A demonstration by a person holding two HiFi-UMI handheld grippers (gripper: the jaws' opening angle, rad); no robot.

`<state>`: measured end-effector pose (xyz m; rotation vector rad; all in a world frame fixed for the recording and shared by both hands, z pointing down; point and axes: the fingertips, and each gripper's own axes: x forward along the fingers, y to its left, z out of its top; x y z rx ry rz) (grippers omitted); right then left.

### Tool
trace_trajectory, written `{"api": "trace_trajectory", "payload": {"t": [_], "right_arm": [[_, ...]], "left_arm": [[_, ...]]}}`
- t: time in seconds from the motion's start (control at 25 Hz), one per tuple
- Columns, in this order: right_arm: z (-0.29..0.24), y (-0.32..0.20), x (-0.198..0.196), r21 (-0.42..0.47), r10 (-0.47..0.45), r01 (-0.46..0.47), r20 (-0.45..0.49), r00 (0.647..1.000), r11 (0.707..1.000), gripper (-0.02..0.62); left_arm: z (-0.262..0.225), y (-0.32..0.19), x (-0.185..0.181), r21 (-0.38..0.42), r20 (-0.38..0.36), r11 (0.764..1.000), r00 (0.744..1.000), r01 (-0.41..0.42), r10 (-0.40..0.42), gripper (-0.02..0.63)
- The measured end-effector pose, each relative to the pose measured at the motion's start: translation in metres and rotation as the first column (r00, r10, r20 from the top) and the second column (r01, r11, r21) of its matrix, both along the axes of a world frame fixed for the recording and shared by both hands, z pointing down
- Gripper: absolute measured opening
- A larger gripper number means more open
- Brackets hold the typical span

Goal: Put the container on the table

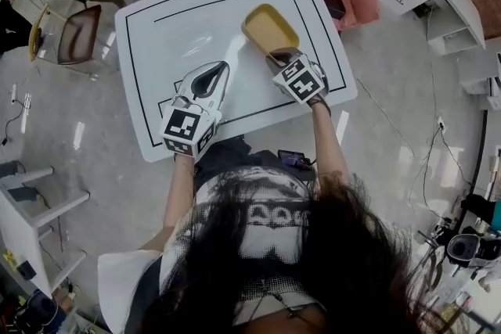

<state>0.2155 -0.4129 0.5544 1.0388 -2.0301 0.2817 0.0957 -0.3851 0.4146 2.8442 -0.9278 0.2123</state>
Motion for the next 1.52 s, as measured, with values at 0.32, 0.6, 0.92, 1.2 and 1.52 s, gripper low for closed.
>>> {"api": "trace_trajectory", "payload": {"t": [0.32,0.6,0.92,1.2,1.52], "right_arm": [[0.027,-0.066,-0.007,-0.059,-0.07,0.068,-0.031,0.997,0.996,0.02],[0.062,-0.106,-0.015,-0.117,-0.15,0.139,-0.084,0.985,0.983,0.02],[0.094,-0.143,-0.018,-0.16,-0.19,0.16,-0.194,0.963,0.974,0.021],[0.084,-0.149,-0.021,-0.098,-0.181,0.166,-0.186,0.966,0.981,0.127],[0.027,-0.111,-0.024,0.049,-0.172,0.173,-0.016,0.985,0.984,0.124]], "left_arm": [[0.012,-0.037,-0.021,-0.035,-0.002,0.997,0.997,0.075,-0.075,0.0],[0.014,-0.041,-0.037,-0.039,-0.001,0.99,0.991,0.135,-0.136,0.0],[0.025,-0.041,-0.071,-0.057,0.008,0.97,0.972,0.237,-0.237,0.0],[0.023,-0.033,-0.08,-0.051,0.016,0.961,0.962,0.273,-0.272,0.0],[0.007,-0.018,-0.06,-0.016,0.03,0.965,0.964,0.263,-0.263,0.0]]}}
